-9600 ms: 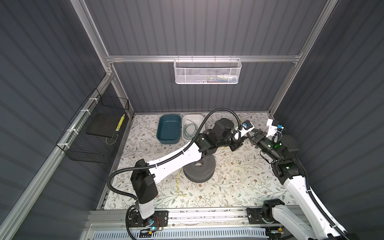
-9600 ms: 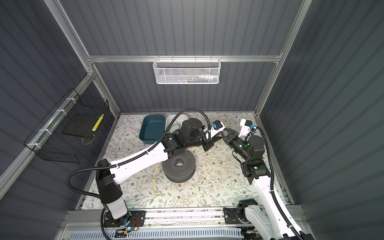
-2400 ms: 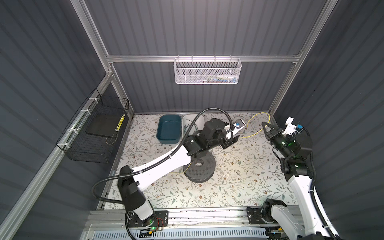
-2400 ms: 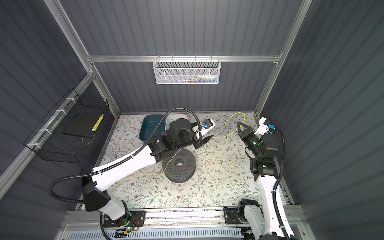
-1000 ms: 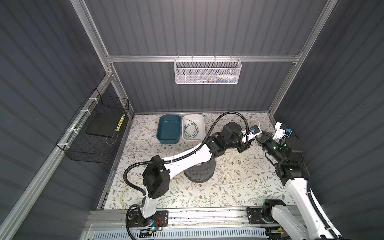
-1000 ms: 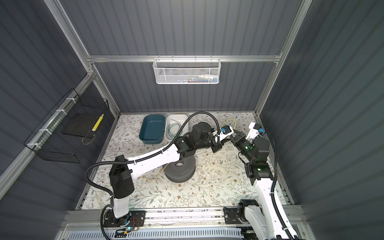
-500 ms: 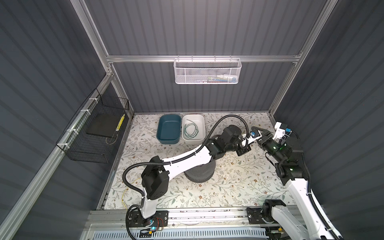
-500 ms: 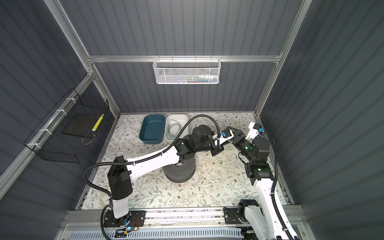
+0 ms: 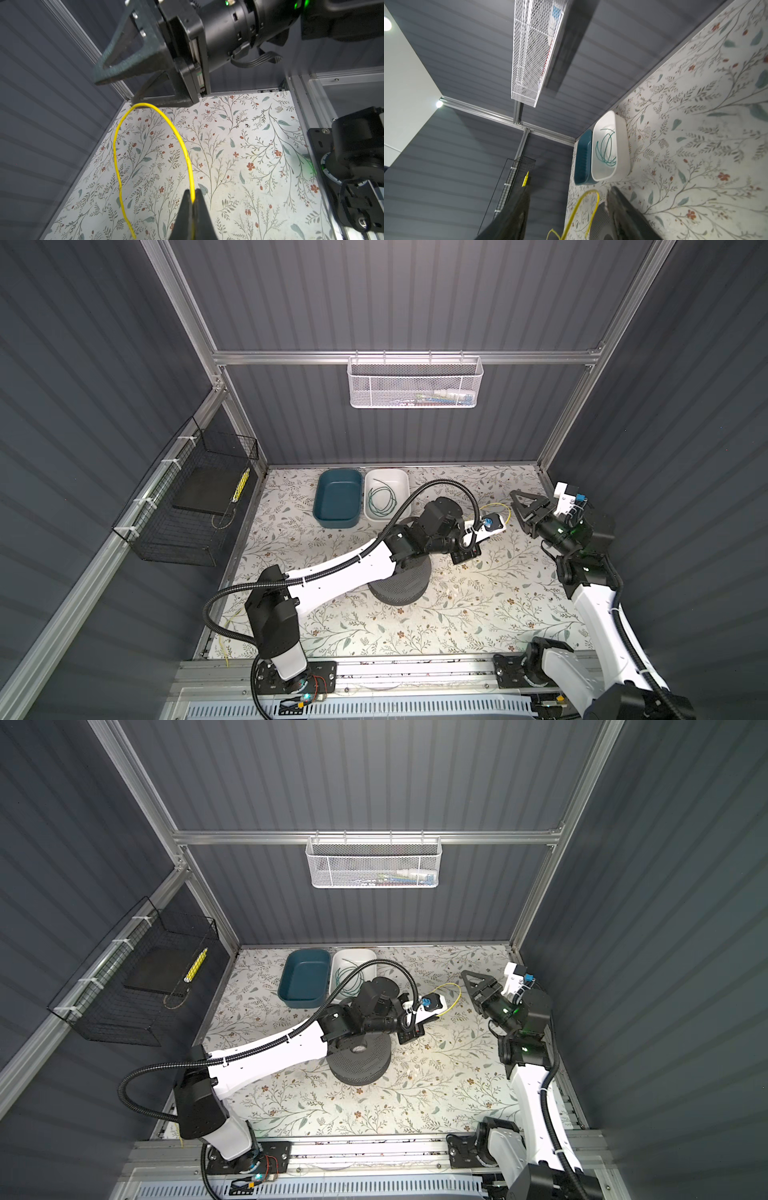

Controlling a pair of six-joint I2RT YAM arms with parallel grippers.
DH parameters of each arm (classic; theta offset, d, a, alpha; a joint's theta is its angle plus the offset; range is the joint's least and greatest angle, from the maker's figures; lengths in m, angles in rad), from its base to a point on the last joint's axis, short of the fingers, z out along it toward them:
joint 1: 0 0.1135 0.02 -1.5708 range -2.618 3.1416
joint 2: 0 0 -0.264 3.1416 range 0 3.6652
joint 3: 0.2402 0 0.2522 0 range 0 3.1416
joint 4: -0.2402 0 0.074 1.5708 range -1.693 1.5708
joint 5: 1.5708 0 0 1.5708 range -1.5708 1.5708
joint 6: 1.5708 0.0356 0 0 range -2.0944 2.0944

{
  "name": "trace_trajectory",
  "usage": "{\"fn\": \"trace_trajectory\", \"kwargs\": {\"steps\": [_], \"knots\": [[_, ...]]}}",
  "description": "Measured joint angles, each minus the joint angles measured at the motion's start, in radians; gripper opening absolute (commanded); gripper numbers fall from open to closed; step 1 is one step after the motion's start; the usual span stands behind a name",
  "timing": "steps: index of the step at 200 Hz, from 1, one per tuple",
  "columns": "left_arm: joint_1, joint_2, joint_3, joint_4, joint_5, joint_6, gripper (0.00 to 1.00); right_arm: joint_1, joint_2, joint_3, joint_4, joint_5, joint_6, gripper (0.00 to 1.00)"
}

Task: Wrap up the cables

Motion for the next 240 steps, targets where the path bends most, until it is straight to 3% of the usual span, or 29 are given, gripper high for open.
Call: {"fn": "trace_trajectory", "kwargs": {"steps": [68,122,142,200,240], "knots": [[0.0,-0.009,-0.016,-0.048,-0.019,0.031,0.0,0.006,0.088,-0.088,0.257,-0.109,0.249,0.59],[0.0,-0.009,-0.018,-0.045,-0.026,0.034,0.0,0.059,0.106,-0.109,0.337,-0.122,0.335,0.56],[0.0,-0.009,-0.018,-0.045,-0.026,0.034,0.0,0.072,0.13,-0.13,0.374,-0.121,0.364,0.49],[0.0,-0.009,-0.019,-0.043,-0.026,0.033,0.0,0.078,0.235,-0.147,0.536,-0.109,0.457,0.15],[0.0,-0.012,-0.05,-0.043,-0.029,0.033,0.0,0.078,0.261,-0.124,0.592,-0.087,0.473,0.1]]}}
